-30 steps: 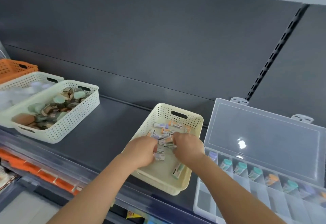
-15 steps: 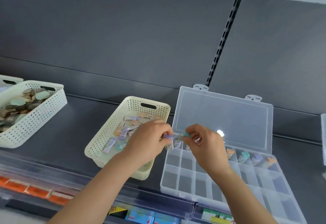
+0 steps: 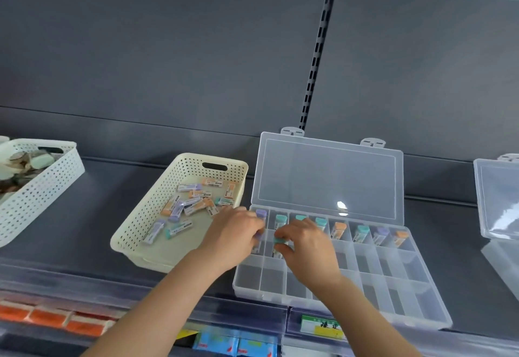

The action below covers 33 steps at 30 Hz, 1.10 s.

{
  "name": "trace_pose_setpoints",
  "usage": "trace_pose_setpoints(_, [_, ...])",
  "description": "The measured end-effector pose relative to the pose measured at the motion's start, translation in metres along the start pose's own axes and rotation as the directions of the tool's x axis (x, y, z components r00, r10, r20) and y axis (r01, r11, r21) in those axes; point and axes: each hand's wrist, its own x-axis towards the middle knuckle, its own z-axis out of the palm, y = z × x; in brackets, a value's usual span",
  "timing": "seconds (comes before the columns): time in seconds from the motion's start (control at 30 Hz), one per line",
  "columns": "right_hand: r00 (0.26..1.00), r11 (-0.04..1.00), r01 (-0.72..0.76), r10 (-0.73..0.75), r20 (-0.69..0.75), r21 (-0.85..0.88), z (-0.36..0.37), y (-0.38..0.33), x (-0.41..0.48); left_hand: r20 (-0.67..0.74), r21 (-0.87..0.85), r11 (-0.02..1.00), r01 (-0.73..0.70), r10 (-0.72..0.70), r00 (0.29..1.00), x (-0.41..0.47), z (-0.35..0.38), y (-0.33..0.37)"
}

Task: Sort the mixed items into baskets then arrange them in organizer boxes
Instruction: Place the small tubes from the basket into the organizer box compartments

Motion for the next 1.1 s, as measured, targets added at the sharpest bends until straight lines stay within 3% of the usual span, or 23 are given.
trace_pose_setpoints(0.53, [0.998,0.997,0.053,-0.054,0.019,0.057,-0.001,0.005,-0.001,-0.023,0.03,0.998,0.047,-0.046,0.999,-0.006,0.002,0.002])
trace_pose_setpoints(0.7, [0.992,0.989,0.124,-0.126,0.022,0.081,-0.005,-0.01,0.008,-0.146,-0.021,0.988,0.15,-0.151,0.978,-0.021,-0.02,-0.006])
trace_pose_setpoints(0.8, [0.982,0.979,0.179,-0.183,0.042,0.097,-0.005,-0.026,0.018,-0.177,0.041,0.961,0.272,-0.261,0.949,-0.038,-0.034,-0.027])
trace_pose_setpoints(0.87, [0.969,0.969,0.231,-0.237,0.067,0.082,-0.002,-0.04,0.028,-0.111,0.086,0.921,0.379,-0.37,0.923,-0.048,-0.038,-0.049])
trace_pose_setpoints(0.97, [0.946,0.952,0.296,-0.303,0.117,0.073,0.006,-0.064,0.044,0.102,0.215,0.849,0.482,-0.511,0.854,-0.056,-0.04,-0.079])
trace_pose_setpoints(1.1, [0.887,0.924,0.379,-0.35,0.3,-0.043,0.026,-0.095,0.073,0.268,0.232,0.85,0.474,-0.524,0.808,-0.057,-0.038,-0.105])
